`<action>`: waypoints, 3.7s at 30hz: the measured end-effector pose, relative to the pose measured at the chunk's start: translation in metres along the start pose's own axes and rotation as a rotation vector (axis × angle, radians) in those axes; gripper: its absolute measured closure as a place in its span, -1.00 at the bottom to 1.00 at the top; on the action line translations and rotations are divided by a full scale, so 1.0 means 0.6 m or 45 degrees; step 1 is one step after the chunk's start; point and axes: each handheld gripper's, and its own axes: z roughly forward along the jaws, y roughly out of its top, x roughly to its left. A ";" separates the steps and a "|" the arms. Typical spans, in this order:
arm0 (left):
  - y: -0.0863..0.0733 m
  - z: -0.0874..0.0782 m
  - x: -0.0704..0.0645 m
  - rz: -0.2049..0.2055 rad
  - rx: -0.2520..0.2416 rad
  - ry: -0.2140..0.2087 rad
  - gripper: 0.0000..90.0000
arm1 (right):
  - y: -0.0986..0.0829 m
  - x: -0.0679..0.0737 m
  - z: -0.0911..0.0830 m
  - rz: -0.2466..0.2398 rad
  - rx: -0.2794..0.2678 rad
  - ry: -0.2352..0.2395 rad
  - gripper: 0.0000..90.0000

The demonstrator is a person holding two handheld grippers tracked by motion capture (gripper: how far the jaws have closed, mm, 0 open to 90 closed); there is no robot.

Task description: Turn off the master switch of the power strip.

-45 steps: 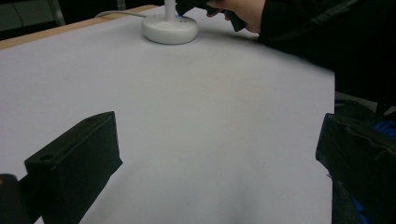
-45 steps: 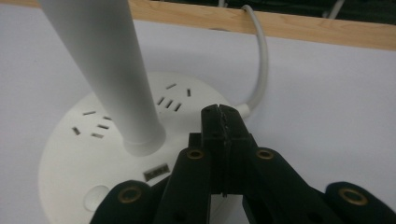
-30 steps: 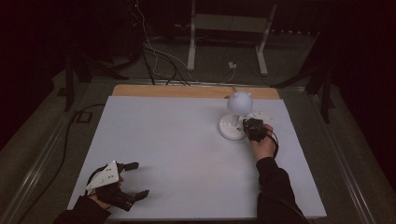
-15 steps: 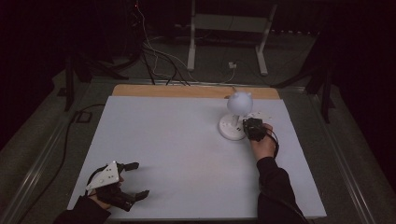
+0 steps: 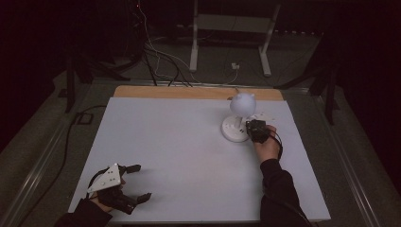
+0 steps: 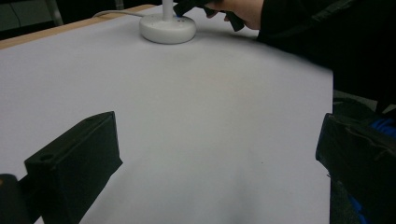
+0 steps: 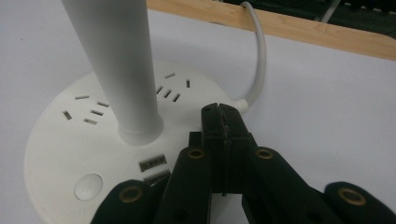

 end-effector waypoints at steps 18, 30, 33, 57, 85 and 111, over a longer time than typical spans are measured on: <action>0.000 0.000 0.002 -0.005 -0.003 0.004 -0.99 | -0.005 0.002 -0.001 0.008 -0.030 -0.010 1.00; 0.000 -0.001 0.002 -0.007 -0.006 0.008 -0.99 | 0.005 -0.014 -0.027 0.069 -0.124 0.017 0.99; 0.000 -0.001 0.002 -0.011 -0.009 0.008 -0.99 | 0.007 -0.014 -0.029 0.065 -0.125 0.018 0.94; 0.000 -0.002 0.004 -0.015 -0.012 0.009 -0.99 | -0.007 -0.037 -0.060 0.109 -0.133 0.085 -0.51; 0.000 -0.003 0.002 -0.011 -0.013 0.002 -0.99 | -0.007 -0.005 -0.142 0.082 -0.103 0.276 -1.00; 0.000 -0.002 0.001 -0.008 -0.006 0.000 -0.99 | -0.078 0.032 -0.212 -0.073 -0.063 0.501 -1.00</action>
